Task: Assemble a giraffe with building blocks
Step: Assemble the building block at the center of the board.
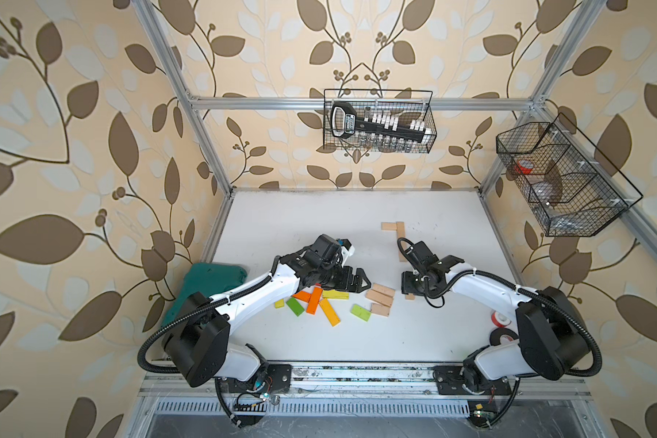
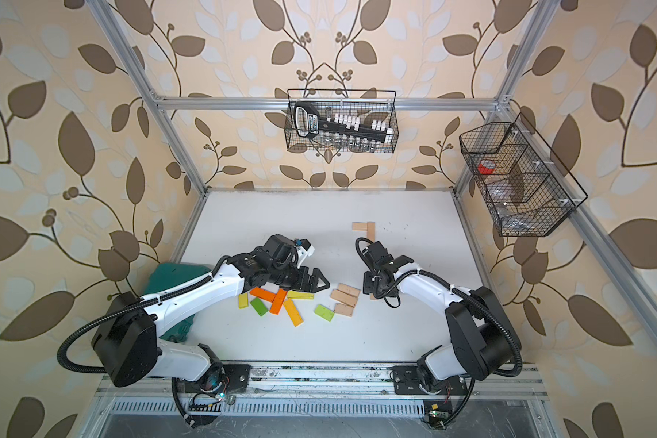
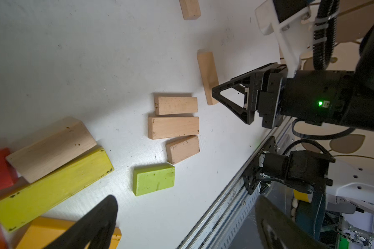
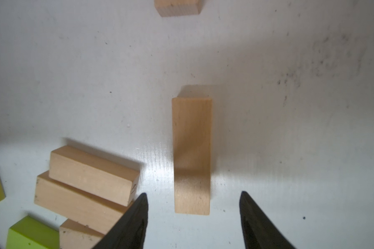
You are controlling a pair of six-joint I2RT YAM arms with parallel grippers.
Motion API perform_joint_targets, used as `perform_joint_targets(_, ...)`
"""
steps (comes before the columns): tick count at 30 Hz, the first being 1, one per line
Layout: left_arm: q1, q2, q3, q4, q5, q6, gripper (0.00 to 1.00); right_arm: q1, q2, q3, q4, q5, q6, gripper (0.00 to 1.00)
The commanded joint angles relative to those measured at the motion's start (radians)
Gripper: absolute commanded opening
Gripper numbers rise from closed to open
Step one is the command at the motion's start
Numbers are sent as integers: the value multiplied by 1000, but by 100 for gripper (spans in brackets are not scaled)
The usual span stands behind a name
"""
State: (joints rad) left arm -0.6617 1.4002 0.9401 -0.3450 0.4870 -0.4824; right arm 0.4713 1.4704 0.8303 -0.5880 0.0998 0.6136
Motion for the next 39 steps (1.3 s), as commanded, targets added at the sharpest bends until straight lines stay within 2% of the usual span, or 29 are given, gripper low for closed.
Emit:
perform_joint_targets(1,-7,-8,-10,63,30,-12,99,5,28,-20,-20,-3,17,61)
perform_joint_targets(6,-8,-10,-18,73,34,-18,99,6,85,-21,-1,-9,8,55)
perform_joint_targets(14,-10,-9,-18,75,35,-17,99,7,134,-10,10,19,-27,27)
perform_joint_targets(17,-9,-6,-19,78,38,-17,99,6,140,-4,11,28,-54,20)
perform_joint_targets(39,-10,-7,-17,80,39,-15,99,-46,255,92,44,-11,-112,18)
